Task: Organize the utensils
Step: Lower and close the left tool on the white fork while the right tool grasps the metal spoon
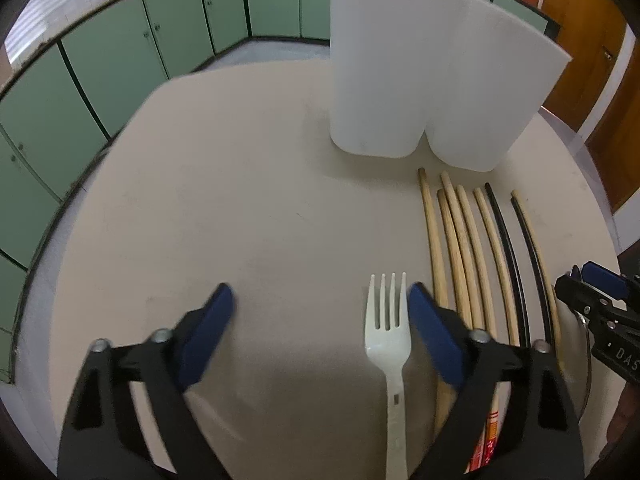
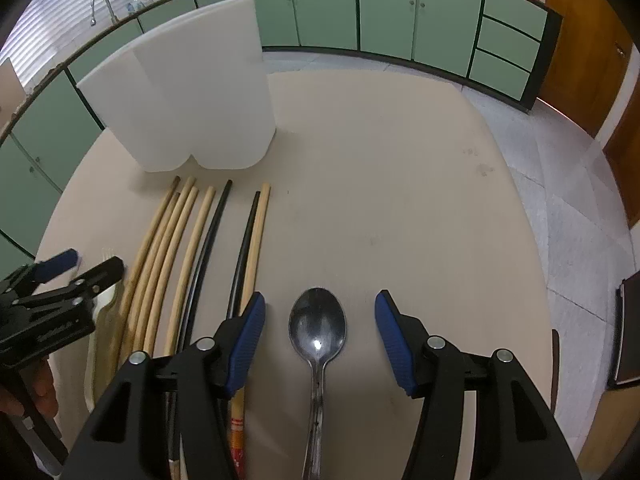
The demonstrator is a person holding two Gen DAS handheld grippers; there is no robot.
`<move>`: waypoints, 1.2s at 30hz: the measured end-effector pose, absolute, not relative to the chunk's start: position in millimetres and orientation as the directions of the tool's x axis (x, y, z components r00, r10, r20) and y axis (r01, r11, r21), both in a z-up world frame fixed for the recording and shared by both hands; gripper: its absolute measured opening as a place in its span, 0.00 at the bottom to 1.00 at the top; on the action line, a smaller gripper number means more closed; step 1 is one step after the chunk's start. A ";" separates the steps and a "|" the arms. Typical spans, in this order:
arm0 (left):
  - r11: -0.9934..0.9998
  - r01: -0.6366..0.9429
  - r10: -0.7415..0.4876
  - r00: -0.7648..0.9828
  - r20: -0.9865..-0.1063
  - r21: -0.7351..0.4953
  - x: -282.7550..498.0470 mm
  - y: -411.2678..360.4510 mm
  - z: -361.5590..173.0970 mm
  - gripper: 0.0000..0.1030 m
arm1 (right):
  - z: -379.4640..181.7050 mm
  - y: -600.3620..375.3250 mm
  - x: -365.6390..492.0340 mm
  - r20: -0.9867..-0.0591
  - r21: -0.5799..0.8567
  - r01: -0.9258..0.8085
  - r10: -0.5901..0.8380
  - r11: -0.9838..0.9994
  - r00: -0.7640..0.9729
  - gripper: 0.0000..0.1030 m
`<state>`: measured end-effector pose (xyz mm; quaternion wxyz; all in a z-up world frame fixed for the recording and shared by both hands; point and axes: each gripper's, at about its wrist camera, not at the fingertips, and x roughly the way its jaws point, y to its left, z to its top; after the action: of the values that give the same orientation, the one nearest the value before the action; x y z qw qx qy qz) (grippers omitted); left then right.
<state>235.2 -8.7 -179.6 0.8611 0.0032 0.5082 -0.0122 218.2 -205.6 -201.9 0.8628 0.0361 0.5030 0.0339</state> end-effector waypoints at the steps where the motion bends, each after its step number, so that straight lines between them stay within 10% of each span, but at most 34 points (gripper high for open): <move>1: 1.000 0.022 -0.019 0.485 -0.874 -0.009 236.7 -9.0 -179.7 0.79 | -202.0 -205.3 218.6 -0.866 0.093 -0.022 0.092 0.995 0.491 0.52; 10: 0.998 0.057 -0.041 0.480 -0.876 -0.016 241.8 -24.3 -172.7 0.63 | -199.2 -192.1 220.4 -0.870 0.052 -0.025 0.057 0.998 0.490 0.43; 17: 0.994 0.085 -0.105 0.478 -0.872 -0.073 235.8 -33.5 -170.9 0.17 | -198.1 -189.1 217.3 -0.863 0.084 -0.018 0.082 0.996 0.499 0.27; 36: 0.966 0.182 -0.256 0.752 -0.607 -0.182 174.0 -17.9 -91.8 0.16 | -113.1 -218.7 176.1 -0.590 0.226 -0.133 0.244 0.965 0.770 0.27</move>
<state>174.0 -17.9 -91.8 0.9344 -0.0555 0.3317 -0.1172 176.1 -218.7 -113.1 0.9368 0.0857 0.3239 0.1005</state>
